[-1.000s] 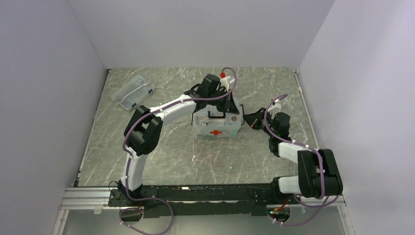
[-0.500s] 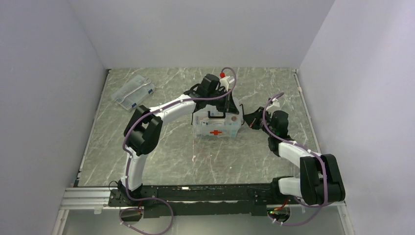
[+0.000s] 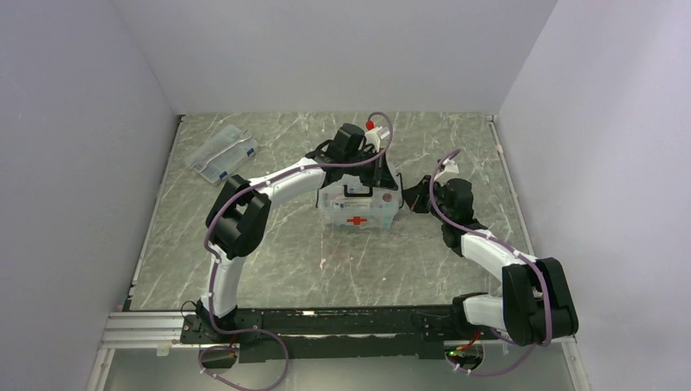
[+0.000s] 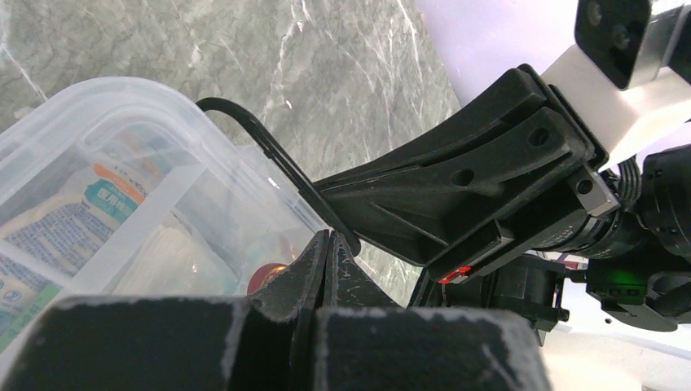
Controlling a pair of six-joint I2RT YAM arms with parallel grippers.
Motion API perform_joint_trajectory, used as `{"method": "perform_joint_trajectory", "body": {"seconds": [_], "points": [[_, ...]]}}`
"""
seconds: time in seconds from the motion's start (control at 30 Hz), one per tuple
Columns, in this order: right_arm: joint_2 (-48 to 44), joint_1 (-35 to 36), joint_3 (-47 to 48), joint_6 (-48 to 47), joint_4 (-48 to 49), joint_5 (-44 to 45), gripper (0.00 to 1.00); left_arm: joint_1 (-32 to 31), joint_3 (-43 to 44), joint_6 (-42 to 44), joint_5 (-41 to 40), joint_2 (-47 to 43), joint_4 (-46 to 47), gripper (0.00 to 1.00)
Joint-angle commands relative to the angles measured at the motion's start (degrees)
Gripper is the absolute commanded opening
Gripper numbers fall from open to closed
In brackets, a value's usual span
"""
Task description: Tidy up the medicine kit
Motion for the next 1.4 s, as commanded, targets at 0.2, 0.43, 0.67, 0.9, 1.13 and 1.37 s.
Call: {"method": "perform_joint_trajectory", "body": {"seconds": [0.2, 0.43, 0.67, 0.9, 1.13, 1.37], "points": [[-2.9, 3.6, 7.3, -5.2, -2.1, 1.8, 0.0, 0.0, -3.2, 1.4, -2.4, 1.0, -4.7, 0.0], [-1.8, 4.6, 7.6, -5.4, -2.5, 2.1, 0.0, 0.3, -4.8, 1.3, -2.5, 0.4, -4.1, 0.0], [-2.2, 4.8, 6.8, -5.0, -2.8, 4.2, 0.0, 1.2, -6.7, 1.7, -2.5, -2.6, -3.6, 0.0], [-3.3, 4.8, 5.7, -4.1, -3.5, 7.2, 0.0, 2.2, -8.7, 3.1, -4.2, -7.8, -3.6, 0.0], [-4.1, 4.7, 4.9, -4.8, -4.7, 8.1, 0.1, 4.2, -12.4, 3.4, -4.8, -10.4, -2.4, 0.19], [-3.4, 4.8, 4.6, -5.3, -5.9, 8.9, 0.21, 4.7, -11.7, 3.9, -3.6, -8.2, -3.7, 0.38]]}}
